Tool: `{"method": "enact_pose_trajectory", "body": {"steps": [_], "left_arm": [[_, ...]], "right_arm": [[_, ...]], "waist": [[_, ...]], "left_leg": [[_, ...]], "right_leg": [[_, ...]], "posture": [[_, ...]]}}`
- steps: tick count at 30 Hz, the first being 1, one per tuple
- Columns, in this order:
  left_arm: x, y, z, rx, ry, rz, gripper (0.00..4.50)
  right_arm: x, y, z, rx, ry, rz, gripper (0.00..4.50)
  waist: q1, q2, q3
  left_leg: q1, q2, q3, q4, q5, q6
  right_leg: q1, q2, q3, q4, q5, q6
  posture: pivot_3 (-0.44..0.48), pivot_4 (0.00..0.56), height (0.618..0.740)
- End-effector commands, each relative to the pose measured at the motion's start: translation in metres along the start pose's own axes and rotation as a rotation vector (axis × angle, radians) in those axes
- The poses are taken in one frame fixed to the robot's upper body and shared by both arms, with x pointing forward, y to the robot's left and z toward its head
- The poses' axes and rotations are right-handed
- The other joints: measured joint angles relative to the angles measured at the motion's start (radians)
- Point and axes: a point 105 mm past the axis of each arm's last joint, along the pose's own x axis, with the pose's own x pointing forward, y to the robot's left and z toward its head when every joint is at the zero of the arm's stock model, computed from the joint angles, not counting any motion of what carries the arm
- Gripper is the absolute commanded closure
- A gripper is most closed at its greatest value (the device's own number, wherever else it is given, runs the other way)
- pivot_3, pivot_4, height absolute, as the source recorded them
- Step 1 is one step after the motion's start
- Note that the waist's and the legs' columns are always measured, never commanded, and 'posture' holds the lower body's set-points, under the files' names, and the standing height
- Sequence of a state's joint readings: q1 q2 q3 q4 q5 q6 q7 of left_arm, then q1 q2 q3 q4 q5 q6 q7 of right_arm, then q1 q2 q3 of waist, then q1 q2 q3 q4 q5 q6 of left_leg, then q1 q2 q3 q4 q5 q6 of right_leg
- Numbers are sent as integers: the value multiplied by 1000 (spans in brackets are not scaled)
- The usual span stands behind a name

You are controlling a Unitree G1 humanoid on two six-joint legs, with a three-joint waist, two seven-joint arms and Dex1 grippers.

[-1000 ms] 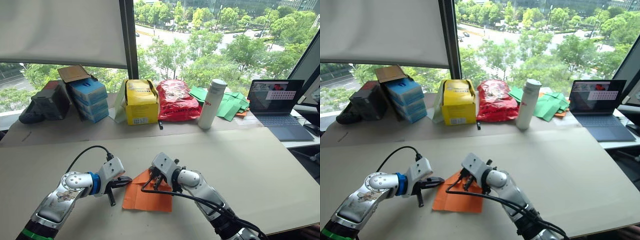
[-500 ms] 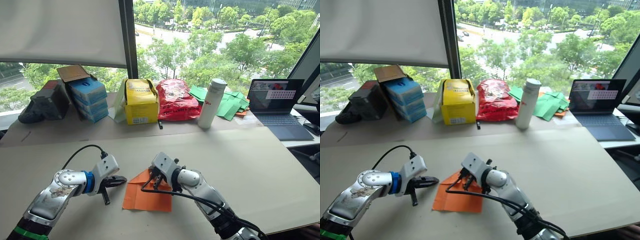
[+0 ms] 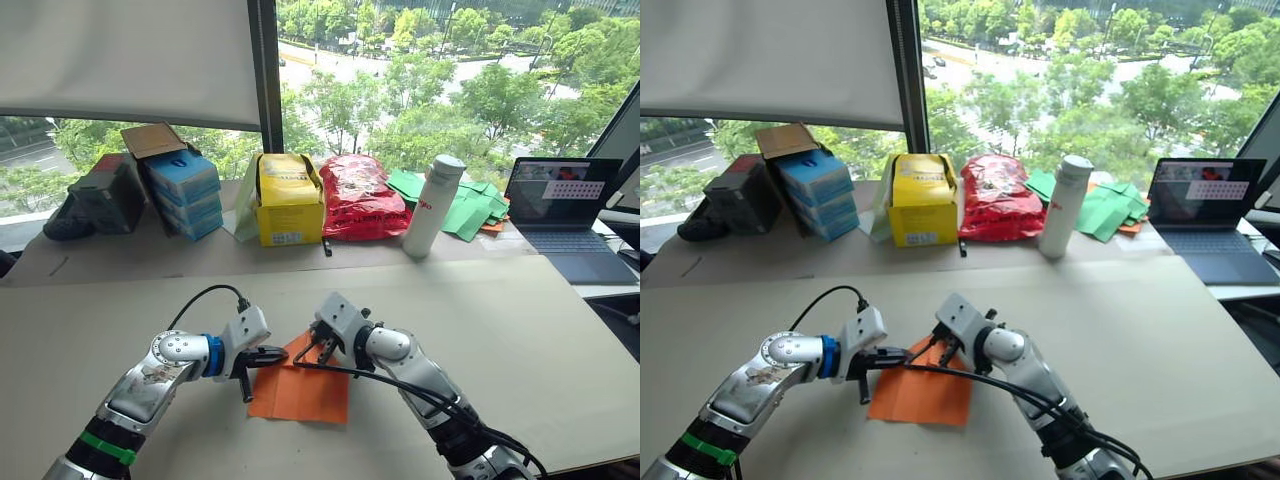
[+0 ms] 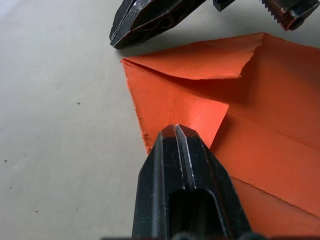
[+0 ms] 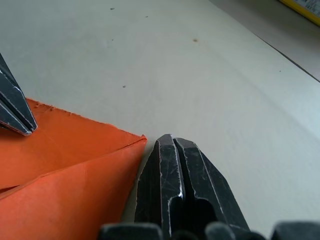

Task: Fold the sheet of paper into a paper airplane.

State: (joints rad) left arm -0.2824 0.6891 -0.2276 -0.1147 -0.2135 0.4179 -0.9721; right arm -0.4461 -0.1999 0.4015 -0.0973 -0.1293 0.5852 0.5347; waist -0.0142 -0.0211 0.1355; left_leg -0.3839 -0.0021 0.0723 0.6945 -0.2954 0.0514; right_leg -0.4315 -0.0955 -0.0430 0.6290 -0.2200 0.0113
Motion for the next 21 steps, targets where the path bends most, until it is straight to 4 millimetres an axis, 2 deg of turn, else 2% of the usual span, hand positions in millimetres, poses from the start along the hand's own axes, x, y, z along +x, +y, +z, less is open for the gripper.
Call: {"method": "enact_pose_trajectory", "body": {"steps": [1, 4, 7, 10, 12, 16, 21], "left_arm": [[9, -2, -22, 7, 83, -7, 4473], [13, -1, -22, 15, 78, -12, 4473], [16, -1, -23, 14, 76, -15, 4473], [18, -1, -23, 13, 73, -17, 4473], [19, 0, -24, 11, 73, -16, 4473], [21, 0, -24, 14, 77, -25, 4473], [22, -1, -23, 25, 84, -43, 4473]], "right_arm": [[-20, -8, 19, 10, -83, -12, 4500], [-51, -16, 11, 20, -73, 26, 4500], [-80, -15, -5, 14, -11, 101, 4500], [-107, -3, -28, 18, 77, 216, 4500], [-118, 11, -32, 47, 85, 299, 4500], [-130, 50, -35, 80, 99, 473, 4500], [-118, 61, -51, 73, 156, 410, 4500]], "waist": [[5, 0, 0], [15, 1, 0], [23, 1, 0], [25, 1, 0], [26, 1, 0], [26, 1, 0], [26, 0, 0]], "left_leg": [[0, 0, 0, 0, -1, 2], [2, 0, -1, 1, -4, 7], [3, 0, -1, 3, -6, 11], [5, 0, -1, 3, -7, 12], [6, 0, -1, 3, -7, 12], [7, 1, -1, 3, -7, 12], [6, 1, -1, 3, -7, 12]], "right_leg": [[0, 0, 0, 0, 0, 0], [4, 0, -2, -1, 0, 1], [7, -1, -3, -4, 1, 2], [9, -1, -4, -4, 1, 3], [9, -1, -4, -4, 1, 3], [10, 0, -1, -3, 1, 3], [10, -1, -1, -3, 1, 3]], "posture": [[0, 150, 740], [0, 150, 740], [0, 150, 740], [0, 150, 740], [0, 150, 740], [0, 150, 740], [0, 150, 740]]}}
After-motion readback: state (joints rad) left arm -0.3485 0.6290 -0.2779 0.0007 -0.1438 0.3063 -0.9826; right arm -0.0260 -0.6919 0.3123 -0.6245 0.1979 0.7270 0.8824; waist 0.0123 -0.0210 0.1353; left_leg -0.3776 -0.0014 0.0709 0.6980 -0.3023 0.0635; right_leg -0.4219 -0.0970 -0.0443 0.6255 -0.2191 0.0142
